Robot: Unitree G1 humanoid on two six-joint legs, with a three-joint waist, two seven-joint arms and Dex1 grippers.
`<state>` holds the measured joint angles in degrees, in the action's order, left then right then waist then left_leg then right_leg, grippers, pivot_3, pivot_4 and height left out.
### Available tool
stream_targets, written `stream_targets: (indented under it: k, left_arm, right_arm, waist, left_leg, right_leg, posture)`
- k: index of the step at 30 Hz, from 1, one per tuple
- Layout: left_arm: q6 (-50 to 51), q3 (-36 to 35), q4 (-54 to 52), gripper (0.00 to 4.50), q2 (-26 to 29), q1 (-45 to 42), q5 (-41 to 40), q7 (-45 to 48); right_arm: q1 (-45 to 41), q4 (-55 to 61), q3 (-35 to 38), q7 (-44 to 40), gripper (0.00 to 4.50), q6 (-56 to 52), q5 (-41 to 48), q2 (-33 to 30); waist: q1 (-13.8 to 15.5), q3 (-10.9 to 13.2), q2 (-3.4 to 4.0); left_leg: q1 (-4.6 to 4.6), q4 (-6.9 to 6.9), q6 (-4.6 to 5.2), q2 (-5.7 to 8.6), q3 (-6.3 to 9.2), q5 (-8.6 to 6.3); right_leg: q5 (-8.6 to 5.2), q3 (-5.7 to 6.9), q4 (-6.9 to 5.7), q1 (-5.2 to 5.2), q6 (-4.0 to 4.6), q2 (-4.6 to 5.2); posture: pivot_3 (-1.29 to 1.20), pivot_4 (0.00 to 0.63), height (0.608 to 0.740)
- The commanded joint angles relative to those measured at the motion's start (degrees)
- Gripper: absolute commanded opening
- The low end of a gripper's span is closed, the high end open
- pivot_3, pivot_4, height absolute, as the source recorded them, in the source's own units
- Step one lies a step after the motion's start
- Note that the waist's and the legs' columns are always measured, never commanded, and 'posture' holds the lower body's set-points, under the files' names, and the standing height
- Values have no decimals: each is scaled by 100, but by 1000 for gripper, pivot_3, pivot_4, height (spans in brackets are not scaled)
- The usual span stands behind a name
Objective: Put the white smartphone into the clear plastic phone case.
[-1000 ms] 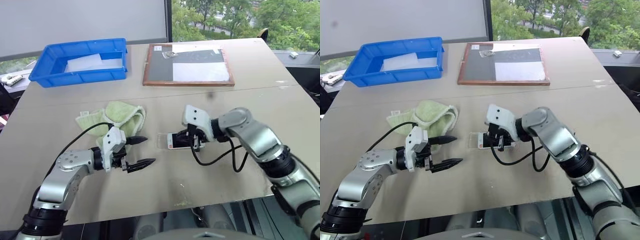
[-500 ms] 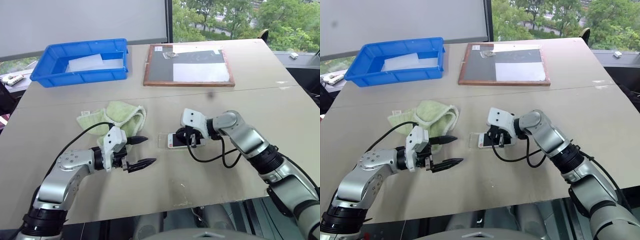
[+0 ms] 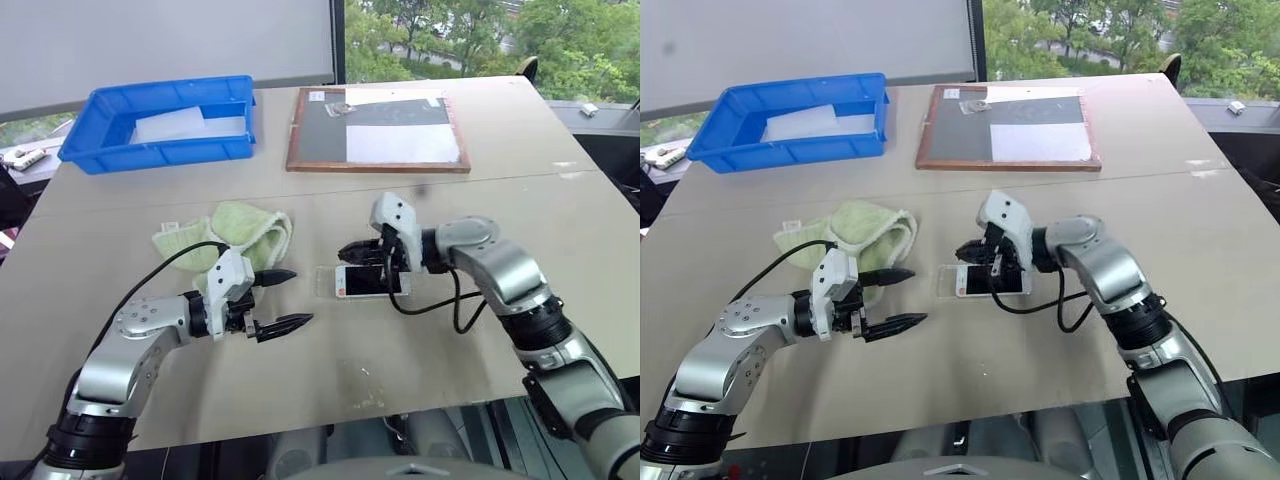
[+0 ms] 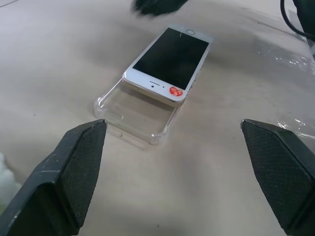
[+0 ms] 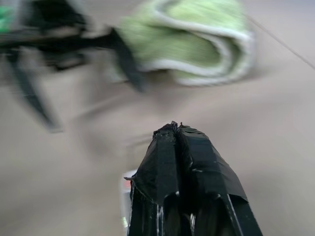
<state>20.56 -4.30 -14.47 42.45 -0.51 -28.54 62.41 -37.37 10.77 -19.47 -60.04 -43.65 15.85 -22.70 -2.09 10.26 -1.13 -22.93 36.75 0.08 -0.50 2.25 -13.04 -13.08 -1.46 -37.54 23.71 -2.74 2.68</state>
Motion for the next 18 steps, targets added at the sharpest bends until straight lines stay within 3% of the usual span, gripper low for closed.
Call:
stream_targets:
  k: [1,7,18]
  left_arm:
    - [-25,-109,-132,4500,57,-1,-97,62]
    - [-11,-100,-145,4500,62,-9,-108,70]
    - [19,-89,-195,4500,39,-3,-105,21]
  right_arm:
    - [105,513,-315,-324,65,-257,205,-332]
    - [139,215,-1039,-255,65,106,-354,-690]
    - [4,-242,-1048,-181,65,407,-586,-533]
  waist:
    - [-5,0,1]
    - [-24,0,0]
    - [-12,0,-1]
  left_leg:
    - [0,-2,0,0,-1,0]
    - [3,-1,0,2,-3,0]
    - [2,-1,0,3,-3,0]
  right_leg:
    - [-1,0,1,0,2,0]
    - [-20,-1,-1,1,-1,-2]
    - [-18,-1,-1,0,-1,-2]
  posture:
    - [0,150,740]
    - [0,150,740]
    - [0,150,740]
